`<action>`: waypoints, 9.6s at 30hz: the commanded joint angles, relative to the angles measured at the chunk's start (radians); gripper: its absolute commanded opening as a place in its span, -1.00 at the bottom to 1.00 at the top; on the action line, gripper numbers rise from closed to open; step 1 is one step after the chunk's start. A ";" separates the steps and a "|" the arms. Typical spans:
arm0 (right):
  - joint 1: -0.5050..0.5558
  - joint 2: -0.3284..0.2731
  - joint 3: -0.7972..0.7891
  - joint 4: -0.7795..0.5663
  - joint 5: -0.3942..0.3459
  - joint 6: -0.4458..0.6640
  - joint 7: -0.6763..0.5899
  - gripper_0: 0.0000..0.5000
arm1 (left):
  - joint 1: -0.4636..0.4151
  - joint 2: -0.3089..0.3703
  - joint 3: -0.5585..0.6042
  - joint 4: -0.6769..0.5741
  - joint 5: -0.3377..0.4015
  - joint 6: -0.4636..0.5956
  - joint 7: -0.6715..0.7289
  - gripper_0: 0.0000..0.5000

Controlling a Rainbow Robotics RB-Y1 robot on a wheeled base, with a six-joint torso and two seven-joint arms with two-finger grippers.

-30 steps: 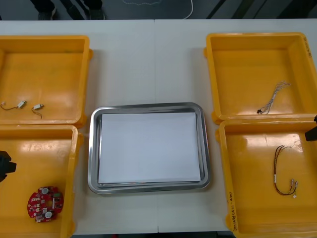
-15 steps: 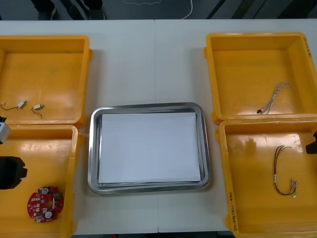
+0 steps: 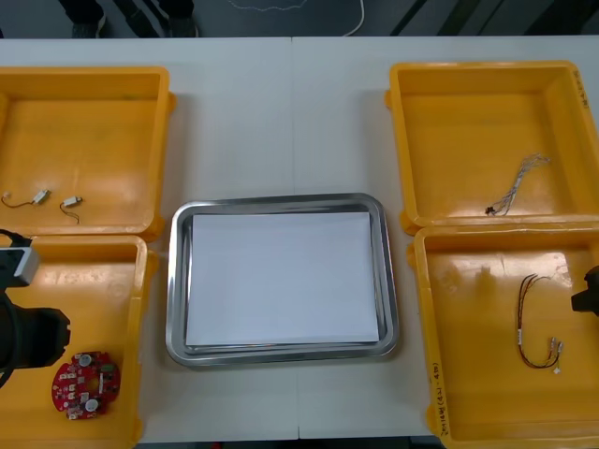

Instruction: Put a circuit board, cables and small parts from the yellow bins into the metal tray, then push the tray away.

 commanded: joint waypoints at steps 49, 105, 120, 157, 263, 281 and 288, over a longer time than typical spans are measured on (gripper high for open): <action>0.043 0.176 0.233 -0.008 0.327 -0.131 -0.104 1.00 | 0.089 -0.010 -0.231 0.127 -0.156 -0.204 0.027 1.00; 0.065 0.222 0.320 0.128 0.405 -0.360 -0.113 -0.32 | 0.097 -0.010 -0.261 0.149 -0.190 -0.201 0.040 -0.56; 0.062 0.219 0.309 0.125 0.402 -0.366 -0.122 -1.00 | 0.088 -0.010 -0.208 0.127 -0.178 -0.199 0.031 -1.00; -0.216 0.095 0.113 -0.155 0.020 0.091 -0.105 -1.00 | -0.032 0.135 0.022 0.259 0.058 -0.276 -0.094 -1.00; -0.673 0.139 0.475 -0.079 -0.089 0.261 -0.504 -1.00 | -0.075 0.197 -0.103 0.359 0.181 -0.235 -1.193 1.00; -0.673 0.139 0.475 -0.077 -0.078 0.260 -0.504 -1.00 | -0.056 0.146 -0.103 0.359 0.144 -0.238 -1.219 1.00; -0.673 0.139 0.475 -0.079 -0.069 0.258 -0.504 -1.00 | -0.053 0.140 -0.128 0.361 0.129 -0.239 -1.222 1.00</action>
